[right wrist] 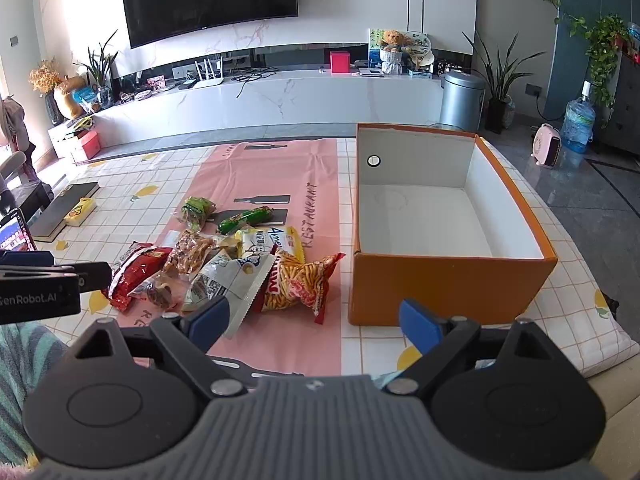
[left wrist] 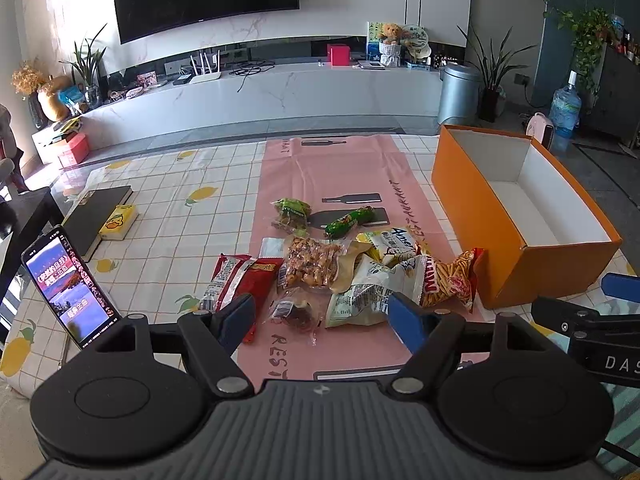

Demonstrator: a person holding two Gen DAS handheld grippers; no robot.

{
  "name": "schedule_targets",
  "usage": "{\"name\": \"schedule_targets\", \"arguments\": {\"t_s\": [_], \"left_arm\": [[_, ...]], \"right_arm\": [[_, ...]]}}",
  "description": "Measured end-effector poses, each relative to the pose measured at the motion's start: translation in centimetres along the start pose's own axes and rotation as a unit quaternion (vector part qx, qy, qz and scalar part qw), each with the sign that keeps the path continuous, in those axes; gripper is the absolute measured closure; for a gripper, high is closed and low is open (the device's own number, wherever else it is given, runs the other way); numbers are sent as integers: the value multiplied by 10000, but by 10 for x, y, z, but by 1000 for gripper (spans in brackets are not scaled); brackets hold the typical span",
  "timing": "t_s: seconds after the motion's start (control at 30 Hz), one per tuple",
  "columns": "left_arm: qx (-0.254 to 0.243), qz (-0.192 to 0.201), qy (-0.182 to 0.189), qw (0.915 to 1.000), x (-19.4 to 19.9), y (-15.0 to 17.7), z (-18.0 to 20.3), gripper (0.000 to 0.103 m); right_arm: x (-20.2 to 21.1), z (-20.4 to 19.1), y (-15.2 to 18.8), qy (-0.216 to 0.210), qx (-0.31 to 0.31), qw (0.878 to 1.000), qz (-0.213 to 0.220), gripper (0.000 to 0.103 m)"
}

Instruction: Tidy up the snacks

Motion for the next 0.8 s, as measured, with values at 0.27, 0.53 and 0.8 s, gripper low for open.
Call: {"name": "schedule_targets", "arguments": {"t_s": [0.27, 0.53, 0.8], "left_arm": [[10, -14, 20, 10000, -1, 1, -1, 14], [67, 28, 34, 10000, 1, 0, -4, 14], [90, 36, 76, 9999, 3, 0, -4, 14]], "right_arm": [[-1, -2, 0, 65, 14, 10000, -24, 13], [0, -3, -1, 147, 78, 9999, 9, 10], [-1, -5, -2, 209, 120, 9997, 7, 10]]}}
Point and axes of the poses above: each gripper's, at about its wrist camera, not at the fingertips, and x roughly against the way its jaws point, z to its right, y to its underside, the point moved 4 cm from there along -x, roughly the way its jaws point, and after that the axes turned 2 degrees about z, right-handed, at the moved point
